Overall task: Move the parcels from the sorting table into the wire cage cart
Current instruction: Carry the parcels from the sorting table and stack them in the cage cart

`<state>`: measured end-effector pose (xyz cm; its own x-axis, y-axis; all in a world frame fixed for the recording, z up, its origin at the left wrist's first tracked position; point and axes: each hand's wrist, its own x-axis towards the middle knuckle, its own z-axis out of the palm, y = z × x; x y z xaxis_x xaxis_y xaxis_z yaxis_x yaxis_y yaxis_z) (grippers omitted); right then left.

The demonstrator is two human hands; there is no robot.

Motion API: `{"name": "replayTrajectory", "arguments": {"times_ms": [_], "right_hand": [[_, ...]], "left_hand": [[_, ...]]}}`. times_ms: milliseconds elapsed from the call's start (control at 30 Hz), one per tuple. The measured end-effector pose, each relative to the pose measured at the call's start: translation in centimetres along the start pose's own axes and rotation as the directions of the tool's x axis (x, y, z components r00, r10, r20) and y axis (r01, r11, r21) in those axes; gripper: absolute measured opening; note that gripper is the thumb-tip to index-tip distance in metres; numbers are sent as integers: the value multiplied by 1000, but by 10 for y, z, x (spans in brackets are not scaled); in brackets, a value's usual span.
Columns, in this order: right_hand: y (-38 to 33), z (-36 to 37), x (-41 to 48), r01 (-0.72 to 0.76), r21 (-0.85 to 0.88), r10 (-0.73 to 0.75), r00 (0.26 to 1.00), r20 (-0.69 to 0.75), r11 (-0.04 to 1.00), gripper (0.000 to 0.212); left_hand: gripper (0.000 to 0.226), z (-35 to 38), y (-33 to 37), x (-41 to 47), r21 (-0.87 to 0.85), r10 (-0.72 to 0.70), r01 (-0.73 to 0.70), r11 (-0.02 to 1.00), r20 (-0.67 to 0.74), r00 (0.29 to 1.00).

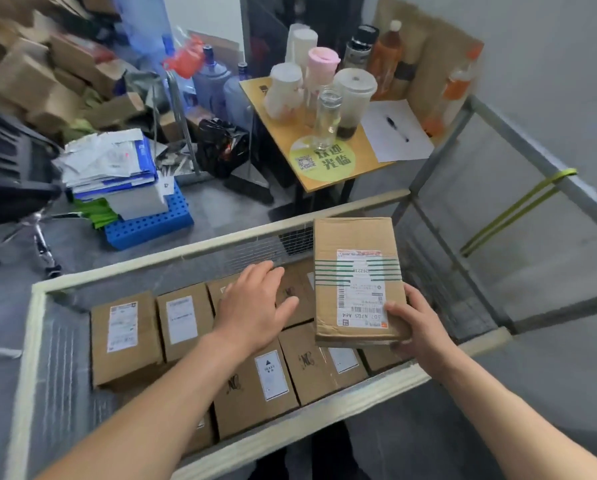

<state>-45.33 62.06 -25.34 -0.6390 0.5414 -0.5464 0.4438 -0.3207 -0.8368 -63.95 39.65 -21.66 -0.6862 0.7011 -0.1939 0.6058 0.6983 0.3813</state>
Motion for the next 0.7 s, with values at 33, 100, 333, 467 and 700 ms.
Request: {"name": "replayTrajectory", "arguments": {"times_ms": [33, 100, 333, 467, 700], "right_hand": [[5, 4, 12, -22, -16, 23, 1000, 19, 1000, 44], [13, 12, 36, -58, -61, 62, 996, 62, 996, 40], [54, 32, 126, -164, -176, 191, 970, 148, 971, 48], [81, 40, 174, -183, -260, 232, 957, 175, 948, 56], [128, 70, 250, -190, -356, 275, 939, 206, 915, 44]], "left_hand": [[64, 5, -7, 1, -3, -32, 32, 999, 9, 999], [64, 16, -21, 3, 2, -100, 100, 995, 28, 995], [63, 71, -49, 24, 21, -271, 271, 962, 147, 951], [63, 108, -63, 45, 14, -326, 329, 944, 183, 928], [64, 170, -100, 78, 42, -384, 385, 922, 238, 892]]}}
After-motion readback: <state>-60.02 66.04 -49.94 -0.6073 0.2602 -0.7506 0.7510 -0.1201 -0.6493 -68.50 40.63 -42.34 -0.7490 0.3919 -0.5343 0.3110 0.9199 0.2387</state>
